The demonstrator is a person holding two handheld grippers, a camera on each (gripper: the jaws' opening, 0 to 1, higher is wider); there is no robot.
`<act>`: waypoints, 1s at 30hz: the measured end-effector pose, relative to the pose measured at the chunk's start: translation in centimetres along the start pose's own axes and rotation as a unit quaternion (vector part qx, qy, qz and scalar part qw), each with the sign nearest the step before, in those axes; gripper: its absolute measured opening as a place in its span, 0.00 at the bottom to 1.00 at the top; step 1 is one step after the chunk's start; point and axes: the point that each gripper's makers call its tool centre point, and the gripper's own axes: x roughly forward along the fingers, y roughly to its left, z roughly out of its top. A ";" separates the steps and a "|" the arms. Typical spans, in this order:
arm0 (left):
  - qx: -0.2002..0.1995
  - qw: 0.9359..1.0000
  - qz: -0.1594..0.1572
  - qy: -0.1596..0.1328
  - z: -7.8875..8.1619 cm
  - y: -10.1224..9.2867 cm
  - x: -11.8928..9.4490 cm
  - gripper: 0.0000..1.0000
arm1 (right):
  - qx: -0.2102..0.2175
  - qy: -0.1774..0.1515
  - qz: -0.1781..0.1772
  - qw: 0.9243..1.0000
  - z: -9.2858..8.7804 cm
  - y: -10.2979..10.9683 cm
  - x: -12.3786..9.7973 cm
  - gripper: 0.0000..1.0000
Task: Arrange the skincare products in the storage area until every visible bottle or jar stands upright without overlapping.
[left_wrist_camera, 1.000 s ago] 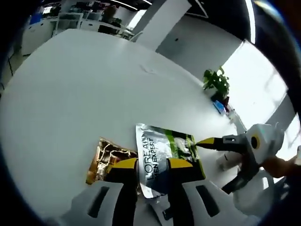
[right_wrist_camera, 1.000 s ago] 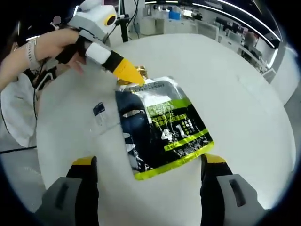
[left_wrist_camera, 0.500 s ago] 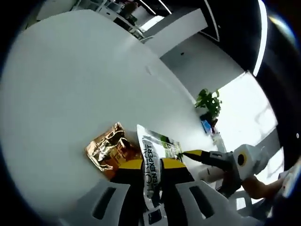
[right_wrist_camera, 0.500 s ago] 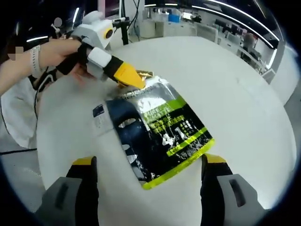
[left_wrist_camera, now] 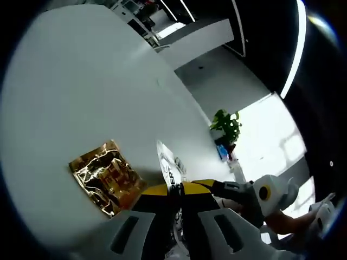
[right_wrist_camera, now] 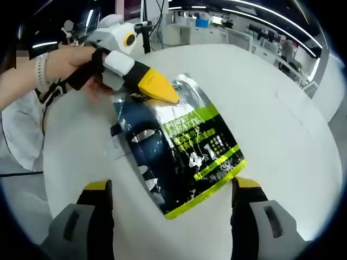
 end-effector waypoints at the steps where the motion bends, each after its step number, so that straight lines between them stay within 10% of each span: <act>1: 0.003 1.000 0.001 -0.001 0.0 -0.1 0.0 0.00 | 0.001 0.000 -0.001 1.000 0.0 0.0 0.0 0.90; 15: 0.095 0.991 0.091 -0.003 0.7 1.3 -0.2 0.00 | -0.019 0.003 0.000 1.000 -0.2 1.3 -1.1 0.80; 30: 0.208 0.972 0.111 0.000 1.7 -2.6 -1.1 0.00 | -0.071 -0.013 -0.011 0.997 0.6 2.1 -3.9 0.75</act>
